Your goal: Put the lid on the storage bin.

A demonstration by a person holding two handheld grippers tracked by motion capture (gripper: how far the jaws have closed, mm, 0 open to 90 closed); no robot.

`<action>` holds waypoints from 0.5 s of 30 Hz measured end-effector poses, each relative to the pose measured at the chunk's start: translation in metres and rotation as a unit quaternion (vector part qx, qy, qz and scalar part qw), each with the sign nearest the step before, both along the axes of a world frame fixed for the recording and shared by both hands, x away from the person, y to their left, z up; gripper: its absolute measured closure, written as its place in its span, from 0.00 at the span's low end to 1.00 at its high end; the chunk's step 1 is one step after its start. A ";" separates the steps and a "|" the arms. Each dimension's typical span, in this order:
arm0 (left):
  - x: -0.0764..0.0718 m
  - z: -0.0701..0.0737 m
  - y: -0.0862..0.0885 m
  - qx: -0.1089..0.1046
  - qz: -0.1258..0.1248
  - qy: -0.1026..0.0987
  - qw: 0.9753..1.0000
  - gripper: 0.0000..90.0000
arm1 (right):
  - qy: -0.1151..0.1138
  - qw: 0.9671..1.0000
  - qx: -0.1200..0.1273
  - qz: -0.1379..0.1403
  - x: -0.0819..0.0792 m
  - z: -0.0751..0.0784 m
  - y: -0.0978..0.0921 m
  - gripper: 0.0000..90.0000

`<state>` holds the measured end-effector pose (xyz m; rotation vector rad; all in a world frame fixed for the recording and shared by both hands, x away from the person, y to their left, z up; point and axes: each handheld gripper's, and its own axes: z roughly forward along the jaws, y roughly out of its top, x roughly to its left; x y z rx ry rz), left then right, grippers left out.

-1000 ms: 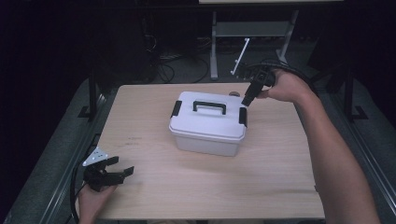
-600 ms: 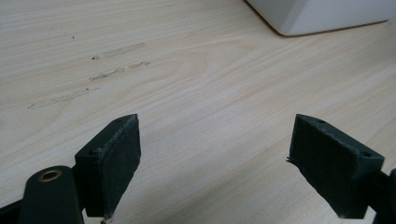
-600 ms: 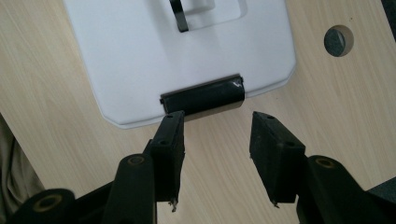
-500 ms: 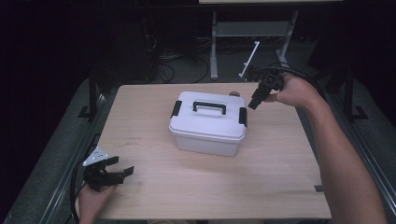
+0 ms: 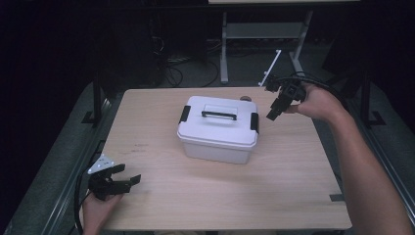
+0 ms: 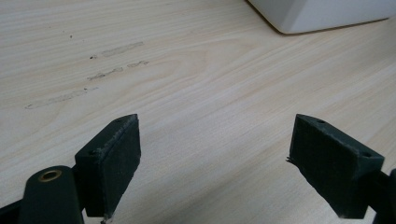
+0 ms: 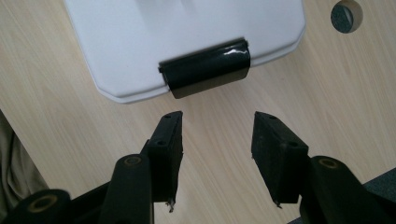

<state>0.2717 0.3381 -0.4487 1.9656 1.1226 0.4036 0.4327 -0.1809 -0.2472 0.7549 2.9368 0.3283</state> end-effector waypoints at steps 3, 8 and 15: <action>0.000 0.000 0.000 0.002 -0.001 0.000 1.000 0.18 | -0.001 1.000 0.002 -0.004 -0.002 -0.001 -0.004 0.58; 0.000 0.000 0.000 0.002 0.000 -0.001 1.000 0.18 | 0.001 1.000 0.006 -0.009 -0.007 -0.005 -0.011 0.58; 0.001 0.000 -0.003 0.004 -0.003 -0.001 1.000 0.18 | 0.004 1.000 0.013 -0.017 -0.013 -0.014 -0.022 0.57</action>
